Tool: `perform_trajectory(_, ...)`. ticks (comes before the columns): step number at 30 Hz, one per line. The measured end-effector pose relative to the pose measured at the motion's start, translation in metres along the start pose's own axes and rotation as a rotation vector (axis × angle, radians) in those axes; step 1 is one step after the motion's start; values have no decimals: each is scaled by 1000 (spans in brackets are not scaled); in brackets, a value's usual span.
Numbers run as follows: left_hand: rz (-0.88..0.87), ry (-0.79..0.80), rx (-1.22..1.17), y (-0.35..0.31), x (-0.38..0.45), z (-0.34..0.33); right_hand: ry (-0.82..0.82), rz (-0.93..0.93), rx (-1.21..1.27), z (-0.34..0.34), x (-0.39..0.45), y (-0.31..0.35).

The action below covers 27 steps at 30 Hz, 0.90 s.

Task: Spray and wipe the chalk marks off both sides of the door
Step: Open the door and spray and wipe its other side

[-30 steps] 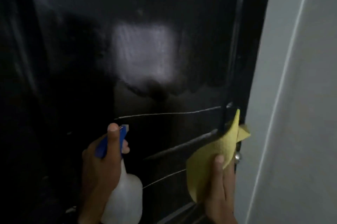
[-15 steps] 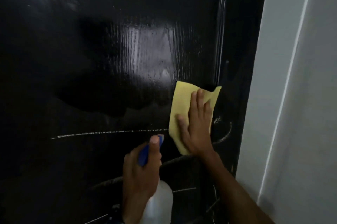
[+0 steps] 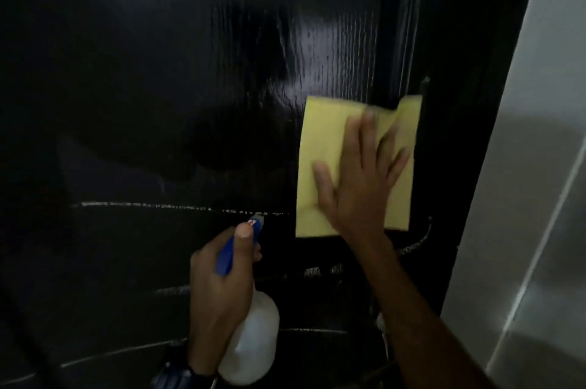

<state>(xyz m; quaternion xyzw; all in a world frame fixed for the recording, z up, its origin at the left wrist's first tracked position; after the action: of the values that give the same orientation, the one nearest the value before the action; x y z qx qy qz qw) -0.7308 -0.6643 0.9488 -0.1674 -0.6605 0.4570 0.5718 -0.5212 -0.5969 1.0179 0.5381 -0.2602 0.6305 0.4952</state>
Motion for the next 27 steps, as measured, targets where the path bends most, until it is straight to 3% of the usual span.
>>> perform_trajectory(4, -62, -35, 39, 5, 1, 7, -46, 37, -29, -2, -5, -2)
perform_trajectory(11, -56, -133, 97, 2, 2, 9, 238, 92, -31, -49, -149, -20)
perform_trajectory(15, -77, -138, 100, -10, 11, 11, 179, 116, 10, -31, -88, -6)
perform_trajectory(18, -82, -143, 103, -17, 18, 16, 26, 79, -34, -13, -28, 7)
perform_trajectory(21, -82, -169, 101, -14, 16, 22, -11, 71, -68, -15, -29, 9)
perform_trajectory(24, -46, -174, 136, -5, 9, 26, 91, 82, -64, -33, -79, -5)
perform_trajectory(27, -12, -170, 162, 1, 1, 30, 295, 113, -83, -51, -145, -11)
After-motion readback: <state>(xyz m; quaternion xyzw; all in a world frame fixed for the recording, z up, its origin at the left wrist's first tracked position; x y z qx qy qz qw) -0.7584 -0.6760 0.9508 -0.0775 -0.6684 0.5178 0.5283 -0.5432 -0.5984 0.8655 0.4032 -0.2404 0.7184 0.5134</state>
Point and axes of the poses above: each hand's wrist, its own x-axis towards the middle knuckle, its own z-axis out of the back of the hand, y = z × x, the point moved 8 cm from there along x, towards the middle knuckle, and after that the axes turned 3 degrees about y, right-handed, at the moved point
